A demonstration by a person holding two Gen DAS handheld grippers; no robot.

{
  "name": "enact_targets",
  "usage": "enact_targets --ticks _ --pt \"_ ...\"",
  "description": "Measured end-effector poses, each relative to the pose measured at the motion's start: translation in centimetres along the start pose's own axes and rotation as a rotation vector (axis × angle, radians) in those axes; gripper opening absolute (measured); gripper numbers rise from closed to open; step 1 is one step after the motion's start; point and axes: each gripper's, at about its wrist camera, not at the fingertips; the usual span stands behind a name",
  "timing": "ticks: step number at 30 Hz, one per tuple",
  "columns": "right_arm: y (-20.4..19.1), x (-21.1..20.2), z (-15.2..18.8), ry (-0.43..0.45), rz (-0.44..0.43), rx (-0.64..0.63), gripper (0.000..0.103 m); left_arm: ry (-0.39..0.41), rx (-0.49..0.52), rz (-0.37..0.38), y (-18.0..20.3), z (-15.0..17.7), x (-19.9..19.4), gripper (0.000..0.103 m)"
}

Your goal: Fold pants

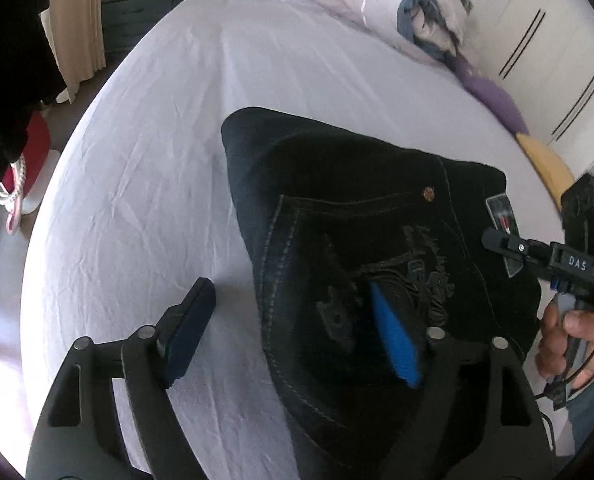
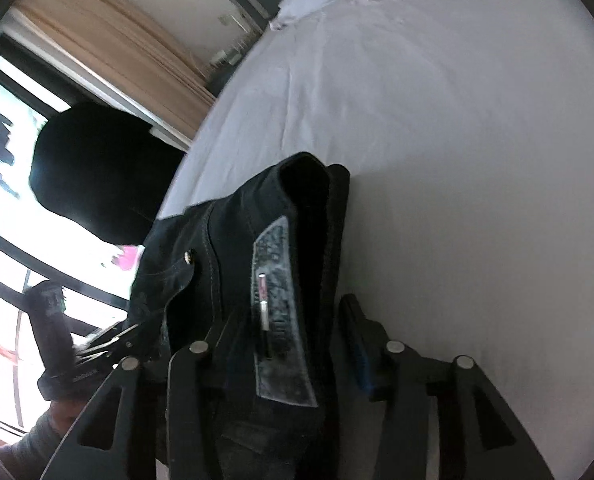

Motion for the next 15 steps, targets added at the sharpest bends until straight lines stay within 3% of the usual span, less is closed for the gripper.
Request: enact_targets --ticks 4,6,9,12,13,15 --pt "-0.2 -1.2 0.6 0.022 -0.001 0.024 0.067 0.029 0.017 -0.031 -0.8 1.1 -0.8 0.079" --pt "-0.7 -3.4 1.1 0.064 0.032 0.033 0.072 0.082 0.029 -0.074 -0.2 1.9 -3.2 0.079" --pt "-1.9 -7.3 2.4 0.145 0.122 -0.004 0.086 0.204 0.105 -0.184 2.3 2.8 -7.9 0.082" --pt "-4.6 -12.1 4.5 0.269 0.246 -0.084 0.096 0.344 0.181 -0.283 6.0 4.2 -13.5 0.094" --pt "-5.6 -13.5 5.4 0.313 0.292 -0.113 0.099 0.436 0.217 -0.332 7.7 5.2 -16.4 0.103" --pt "-8.6 -17.5 7.9 0.46 0.372 -0.187 0.103 0.565 0.263 -0.408 10.8 6.0 -20.1 0.103"
Point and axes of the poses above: each gripper's, at about its wrist camera, not at the fingertips, and x roughly the way its jaws point, y to its right, z to its underside, and after that the axes turned 9 degrees about z, right-handed
